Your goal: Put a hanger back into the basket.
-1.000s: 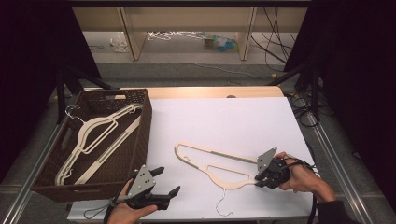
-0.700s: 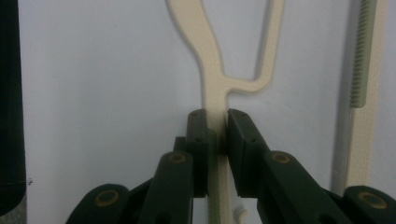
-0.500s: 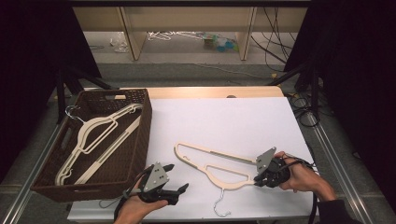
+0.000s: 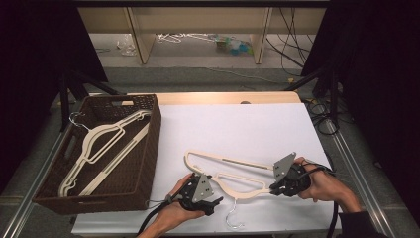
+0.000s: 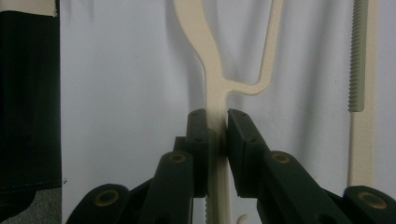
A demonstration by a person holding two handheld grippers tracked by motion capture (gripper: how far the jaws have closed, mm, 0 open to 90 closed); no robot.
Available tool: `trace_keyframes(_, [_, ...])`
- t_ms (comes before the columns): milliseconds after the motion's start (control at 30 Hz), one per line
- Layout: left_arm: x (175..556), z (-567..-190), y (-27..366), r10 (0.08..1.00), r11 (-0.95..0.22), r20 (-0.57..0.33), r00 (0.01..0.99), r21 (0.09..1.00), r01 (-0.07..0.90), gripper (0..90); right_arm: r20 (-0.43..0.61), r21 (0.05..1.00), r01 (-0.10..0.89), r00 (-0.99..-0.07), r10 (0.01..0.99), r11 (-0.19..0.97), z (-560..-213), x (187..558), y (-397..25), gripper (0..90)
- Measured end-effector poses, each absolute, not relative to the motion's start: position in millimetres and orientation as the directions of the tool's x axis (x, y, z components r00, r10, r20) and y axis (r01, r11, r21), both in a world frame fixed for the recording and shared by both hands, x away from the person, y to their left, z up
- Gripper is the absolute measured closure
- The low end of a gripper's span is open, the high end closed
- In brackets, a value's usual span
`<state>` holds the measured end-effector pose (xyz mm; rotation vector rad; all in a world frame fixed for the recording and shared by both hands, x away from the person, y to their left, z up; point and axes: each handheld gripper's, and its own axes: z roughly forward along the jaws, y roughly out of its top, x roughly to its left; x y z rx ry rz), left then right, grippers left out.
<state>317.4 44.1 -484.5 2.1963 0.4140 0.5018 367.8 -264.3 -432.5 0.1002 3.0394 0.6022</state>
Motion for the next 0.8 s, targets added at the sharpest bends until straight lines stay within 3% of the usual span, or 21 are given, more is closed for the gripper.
trace_keyframes(267, [322, -490, 28, 0.378, -0.684, 0.288, 0.88, 0.727, 0.056, 26.2, -0.037, 0.378, 0.051, -0.997, 0.07, 0.924, -430, 368, -264, 79.7])
trace_keyframes(600, [326, -494, 12, 0.367, -0.708, 0.344, 0.864, 0.706, 0.019, 27.0, -0.041, 0.387, 0.049, -0.997, 0.071, 0.921, -425, 368, -264, 79.6])
trace_keyframes(800, [325, -494, 4, 0.321, -0.72, 0.378, 0.868, 0.693, -0.035, 36.1, -0.028, 0.389, 0.05, -0.997, 0.066, 0.92, -426, 368, -263, 79.6])
